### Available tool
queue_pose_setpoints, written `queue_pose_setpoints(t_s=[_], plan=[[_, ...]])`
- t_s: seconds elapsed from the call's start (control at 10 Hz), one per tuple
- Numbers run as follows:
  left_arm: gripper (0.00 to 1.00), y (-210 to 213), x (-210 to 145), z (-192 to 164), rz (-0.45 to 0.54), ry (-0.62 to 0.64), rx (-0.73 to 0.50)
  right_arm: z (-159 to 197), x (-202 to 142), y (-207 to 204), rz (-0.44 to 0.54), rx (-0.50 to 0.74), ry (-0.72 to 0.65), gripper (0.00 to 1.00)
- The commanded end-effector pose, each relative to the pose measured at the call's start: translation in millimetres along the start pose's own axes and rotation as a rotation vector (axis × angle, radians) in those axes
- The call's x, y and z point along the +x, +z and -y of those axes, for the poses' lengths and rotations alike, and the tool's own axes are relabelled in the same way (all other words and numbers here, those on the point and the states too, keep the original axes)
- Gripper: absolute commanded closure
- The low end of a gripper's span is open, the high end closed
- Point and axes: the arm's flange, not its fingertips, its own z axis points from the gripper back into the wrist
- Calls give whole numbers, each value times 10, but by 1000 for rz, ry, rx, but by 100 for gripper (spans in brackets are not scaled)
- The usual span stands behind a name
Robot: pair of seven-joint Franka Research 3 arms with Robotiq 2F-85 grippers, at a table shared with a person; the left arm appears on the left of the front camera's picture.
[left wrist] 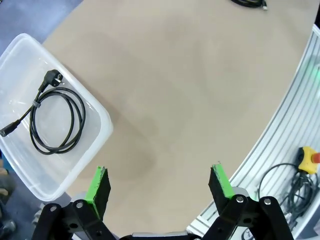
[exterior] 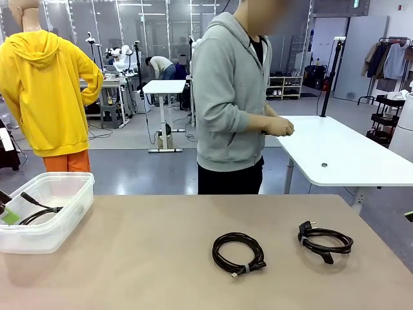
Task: Organize and store the cables.
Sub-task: Place the Power Cable into the Organizing box.
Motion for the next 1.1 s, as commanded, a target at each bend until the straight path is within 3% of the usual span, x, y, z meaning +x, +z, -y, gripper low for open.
queue_pose_setpoints(t_s=[0.0, 0.1, 0.2, 0.5, 0.7, 0.8, 0.9, 1.0], plan=[[0, 27, -8, 0, -8, 4, 0, 22, -8, 0, 10, -10, 3, 0], [0, 27, -8, 0, -8, 4, 0, 0, 0, 0, 0, 0, 0, 0], [0, 27, -8, 0, -8, 4, 0, -132, 256, -34, -92, 29, 58, 0], [0, 27, -8, 0, -8, 4, 0, 64, 1091, -827, -363, 55, -93, 0], [0, 27, -8, 0, -8, 4, 0, 158, 1545, -1289, -400, 55, -230, 0], [0, 27, -8, 0, -8, 4, 0, 198, 1728, -1588, -491, 19, -350, 0], [0, 27, -8, 0, -8, 4, 0, 210, 1824, -1831, -562, -16, -398, 0], [0, 27, -8, 0, -8, 4, 0, 252, 1856, -2021, -573, 3, -451, 0]])
